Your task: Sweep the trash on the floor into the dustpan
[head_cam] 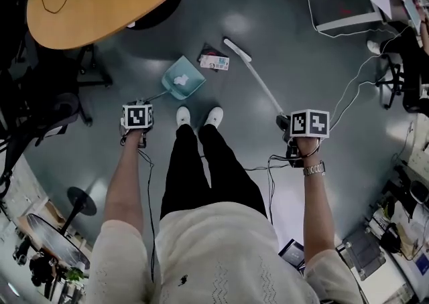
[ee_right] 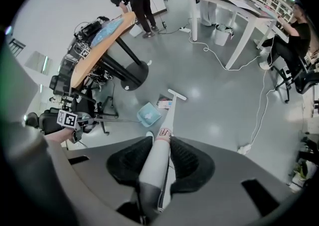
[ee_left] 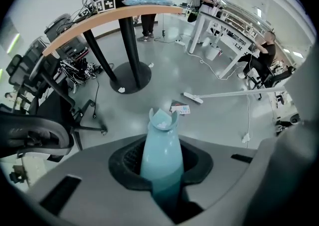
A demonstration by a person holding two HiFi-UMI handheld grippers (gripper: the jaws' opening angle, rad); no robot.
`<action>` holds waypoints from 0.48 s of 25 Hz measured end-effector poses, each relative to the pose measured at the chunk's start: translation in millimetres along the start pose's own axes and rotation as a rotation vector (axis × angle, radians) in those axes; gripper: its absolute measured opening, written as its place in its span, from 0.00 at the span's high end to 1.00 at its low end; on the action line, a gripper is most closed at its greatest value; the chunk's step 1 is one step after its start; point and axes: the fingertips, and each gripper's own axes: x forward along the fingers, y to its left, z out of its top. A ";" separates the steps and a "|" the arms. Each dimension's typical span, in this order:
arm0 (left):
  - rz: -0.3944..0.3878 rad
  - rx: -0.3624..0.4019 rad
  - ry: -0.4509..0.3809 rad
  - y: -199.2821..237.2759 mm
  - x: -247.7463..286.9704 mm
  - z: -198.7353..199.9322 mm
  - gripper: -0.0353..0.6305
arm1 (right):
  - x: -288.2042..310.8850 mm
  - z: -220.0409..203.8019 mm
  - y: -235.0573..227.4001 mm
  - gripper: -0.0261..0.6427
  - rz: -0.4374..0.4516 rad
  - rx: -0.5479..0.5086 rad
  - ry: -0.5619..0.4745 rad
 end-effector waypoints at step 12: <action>0.017 0.009 0.025 17.2 15.6 26.8 0.81 | 28.9 -65.2 79.2 0.78 -0.011 -0.103 0.111</action>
